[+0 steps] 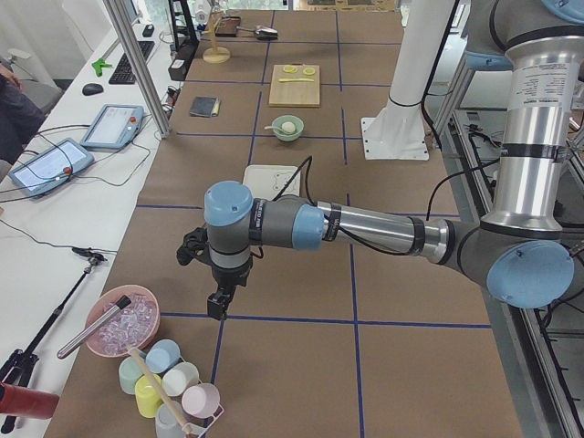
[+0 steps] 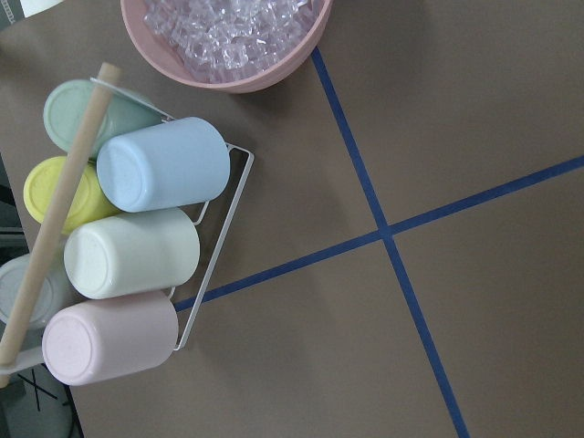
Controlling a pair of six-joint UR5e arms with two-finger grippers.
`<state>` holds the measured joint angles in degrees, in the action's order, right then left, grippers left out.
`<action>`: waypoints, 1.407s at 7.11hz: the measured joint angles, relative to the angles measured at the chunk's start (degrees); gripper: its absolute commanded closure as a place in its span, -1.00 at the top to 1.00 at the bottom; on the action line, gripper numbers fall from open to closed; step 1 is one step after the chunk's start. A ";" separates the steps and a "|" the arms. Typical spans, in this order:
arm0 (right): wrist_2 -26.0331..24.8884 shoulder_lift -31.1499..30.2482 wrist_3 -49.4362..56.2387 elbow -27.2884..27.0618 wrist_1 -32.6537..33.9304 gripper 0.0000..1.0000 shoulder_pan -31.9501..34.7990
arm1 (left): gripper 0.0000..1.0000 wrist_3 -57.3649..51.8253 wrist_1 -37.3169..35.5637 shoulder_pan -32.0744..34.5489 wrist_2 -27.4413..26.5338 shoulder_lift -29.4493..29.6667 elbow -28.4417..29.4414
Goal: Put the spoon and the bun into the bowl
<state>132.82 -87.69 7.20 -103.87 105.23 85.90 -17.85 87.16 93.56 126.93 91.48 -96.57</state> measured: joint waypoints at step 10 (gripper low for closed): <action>6.76 -2.83 -1.19 9.08 -6.32 1.00 6.47 | 1.00 8.04 5.56 -0.04 5.73 -1.56 5.49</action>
<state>139.58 -90.52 6.00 -94.79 98.92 92.37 -9.80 92.72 93.52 132.66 89.92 -91.08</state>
